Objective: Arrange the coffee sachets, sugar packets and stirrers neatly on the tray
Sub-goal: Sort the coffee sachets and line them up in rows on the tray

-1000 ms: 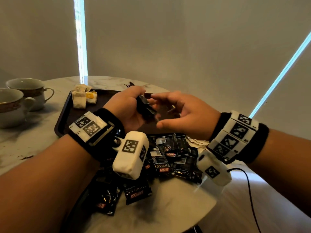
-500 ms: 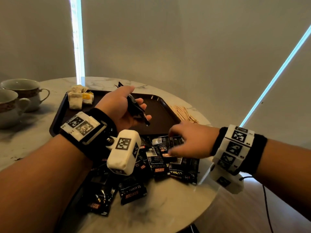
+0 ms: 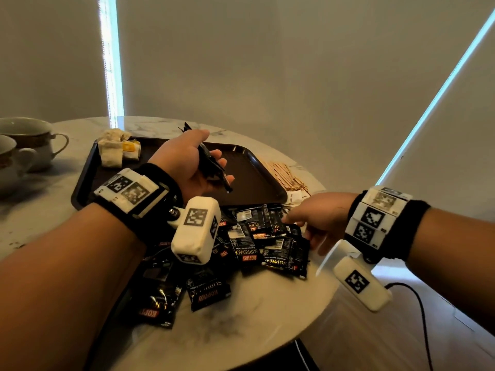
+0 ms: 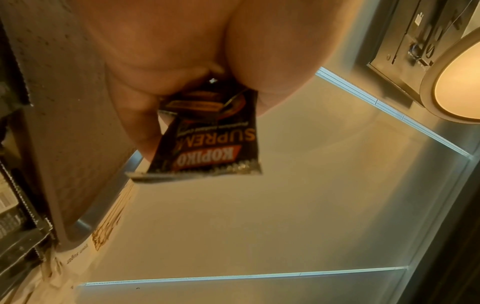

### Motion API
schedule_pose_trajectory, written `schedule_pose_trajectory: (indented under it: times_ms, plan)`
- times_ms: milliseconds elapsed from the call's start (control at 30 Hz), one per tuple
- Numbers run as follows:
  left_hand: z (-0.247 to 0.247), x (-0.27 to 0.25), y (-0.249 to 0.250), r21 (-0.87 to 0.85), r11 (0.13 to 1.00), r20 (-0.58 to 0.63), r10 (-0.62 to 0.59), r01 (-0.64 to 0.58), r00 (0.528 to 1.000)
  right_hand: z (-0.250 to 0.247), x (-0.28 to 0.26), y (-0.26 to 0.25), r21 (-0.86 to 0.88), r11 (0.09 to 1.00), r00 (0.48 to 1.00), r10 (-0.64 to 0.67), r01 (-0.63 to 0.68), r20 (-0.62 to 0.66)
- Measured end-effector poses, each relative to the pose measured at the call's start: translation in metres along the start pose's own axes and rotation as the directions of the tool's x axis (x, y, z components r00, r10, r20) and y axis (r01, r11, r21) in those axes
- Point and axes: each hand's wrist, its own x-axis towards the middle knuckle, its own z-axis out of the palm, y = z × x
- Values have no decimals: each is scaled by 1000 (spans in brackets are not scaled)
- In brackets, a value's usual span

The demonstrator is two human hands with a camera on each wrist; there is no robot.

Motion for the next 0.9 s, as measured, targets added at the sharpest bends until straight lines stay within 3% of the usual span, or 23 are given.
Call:
schedule_pose_trajectory:
  times_ms: [200, 333, 433, 567, 733, 900]
  plan:
    - [2, -2, -3, 5, 1000, 12, -31, 31, 999, 13, -9, -10, 116, 993, 999, -15, 11, 35]
    - [4, -3, -4, -13, 1000, 24, -22, 23, 999, 17, -18, -10, 56, 997, 998, -46, 44, 47]
    - [4, -4, -4, -18, 1000, 19, -15, 15, 1000, 23, -21, -7, 57, 997, 998, -58, 59, -19]
    - [5, -5, -4, -16, 1000, 18, -20, 20, 1000, 23, -13, 2, 156, 987, 998, -29, 38, -54]
    - [4, -3, -4, 3, 1000, 12, -20, 20, 1000, 8, -3, 16, 379, 924, 999, 48, -52, 21]
    - [2, -2, -5, 7, 1000, 10, -19, 18, 1000, -6, 1, 25, 392, 919, 998, 56, -48, -9]
